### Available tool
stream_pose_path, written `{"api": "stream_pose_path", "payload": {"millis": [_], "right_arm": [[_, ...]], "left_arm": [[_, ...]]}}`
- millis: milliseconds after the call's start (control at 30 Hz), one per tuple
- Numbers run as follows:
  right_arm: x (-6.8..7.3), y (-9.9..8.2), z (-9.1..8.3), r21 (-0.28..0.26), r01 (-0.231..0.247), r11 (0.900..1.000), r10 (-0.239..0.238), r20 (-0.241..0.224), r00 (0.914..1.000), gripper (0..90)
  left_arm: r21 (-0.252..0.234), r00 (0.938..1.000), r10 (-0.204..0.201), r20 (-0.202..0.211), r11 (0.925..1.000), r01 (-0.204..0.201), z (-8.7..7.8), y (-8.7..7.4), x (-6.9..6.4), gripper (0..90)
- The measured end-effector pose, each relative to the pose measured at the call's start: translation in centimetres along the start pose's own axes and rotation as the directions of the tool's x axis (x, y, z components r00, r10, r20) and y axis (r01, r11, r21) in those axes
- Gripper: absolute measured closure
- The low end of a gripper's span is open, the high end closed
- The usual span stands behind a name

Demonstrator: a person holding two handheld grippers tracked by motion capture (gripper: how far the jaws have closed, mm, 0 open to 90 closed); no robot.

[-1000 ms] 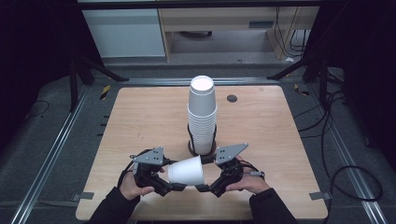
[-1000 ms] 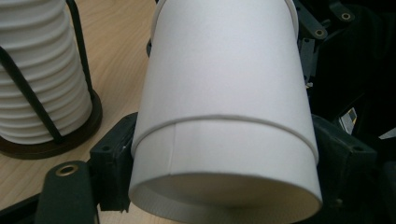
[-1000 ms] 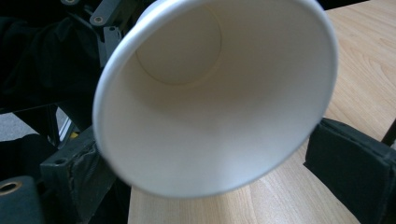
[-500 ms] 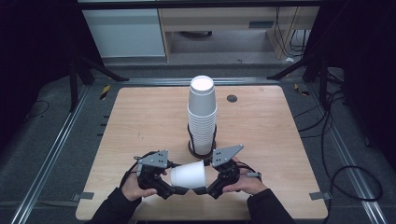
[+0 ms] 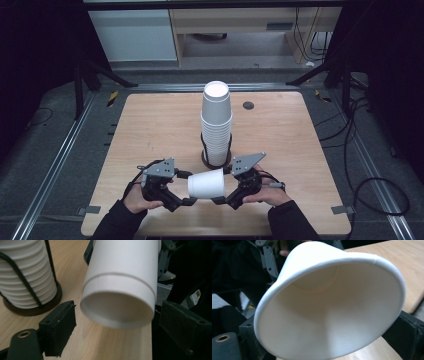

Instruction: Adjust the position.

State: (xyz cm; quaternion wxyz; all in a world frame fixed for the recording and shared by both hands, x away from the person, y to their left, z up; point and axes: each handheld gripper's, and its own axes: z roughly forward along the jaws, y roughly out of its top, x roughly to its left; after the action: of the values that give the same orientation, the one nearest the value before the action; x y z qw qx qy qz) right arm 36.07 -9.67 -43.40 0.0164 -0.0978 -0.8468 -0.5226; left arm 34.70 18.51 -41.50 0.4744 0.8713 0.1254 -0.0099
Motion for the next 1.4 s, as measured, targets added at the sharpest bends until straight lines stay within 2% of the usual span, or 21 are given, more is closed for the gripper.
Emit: {"api": "stream_pose_path", "payload": {"millis": [133, 333, 533, 633, 800, 1067, 1233, 1400], "right_arm": [[-0.3, 0.2, -0.9, 0.029, 0.007, 0.9995, -0.008, 0.036, 0.9993, 7.5], [-1.0, 1.1, -1.2, 0.112, 0.028, 0.9934, -0.035, 0.07, 0.9969, 7.5], [-1.3, 2.7, 0.4, 0.21, 0.076, 0.9748, -0.094, 0.076, 0.9927, 7.4], [-1.4, 3.5, 1.5, 0.249, 0.09, 0.9643, -0.109, 0.065, 0.9919, 7.4], [-1.5, 4.6, 3.4, 0.314, 0.125, 0.9411, -0.141, 0.026, 0.9897, 7.4], [-1.0, 5.7, 5.4, 0.369, 0.167, 0.9142, -0.171, -0.022, 0.9851, 7.4], [-1.0, 5.9, 5.5, 0.373, 0.174, 0.9113, -0.174, -0.032, 0.9842, 7.3], [-1.0, 5.7, 5.5, 0.377, 0.17, 0.9103, -0.169, -0.037, 0.9849, 6.4]], "left_arm": [[0.045, 0.998, 0.011, -0.062, 0.999, -0.008, -0.2, -0.2, 0.3, 11.9], [0.088, 0.9948, 0.004, -0.102, 0.9961, 0.005, 0.0, -0.7, 0.9, 11.3], [0.128, 0.9913, 0.024, -0.129, 0.9918, -0.007, 0.8, -1.0, 1.1, 11.1], [0.149, 0.9904, 0.036, -0.133, 0.9887, -0.015, 1.1, -1.1, 1.0, 10.9], [0.163, 0.9895, 0.043, -0.138, 0.9865, -0.02, 1.3, -1.1, 1.0, 11.0], [0.174, 0.9892, 0.052, -0.137, 0.9844, -0.028, 1.3, -1.2, 0.9, 13.9], [0.178, 0.9897, 0.054, -0.133, 0.9835, -0.03, 1.3, -1.2, 0.9, 21.1], [0.186, 0.9908, 0.055, -0.124, 0.982, -0.032, 1.4, -1.2, 0.9, 21.5]]}}
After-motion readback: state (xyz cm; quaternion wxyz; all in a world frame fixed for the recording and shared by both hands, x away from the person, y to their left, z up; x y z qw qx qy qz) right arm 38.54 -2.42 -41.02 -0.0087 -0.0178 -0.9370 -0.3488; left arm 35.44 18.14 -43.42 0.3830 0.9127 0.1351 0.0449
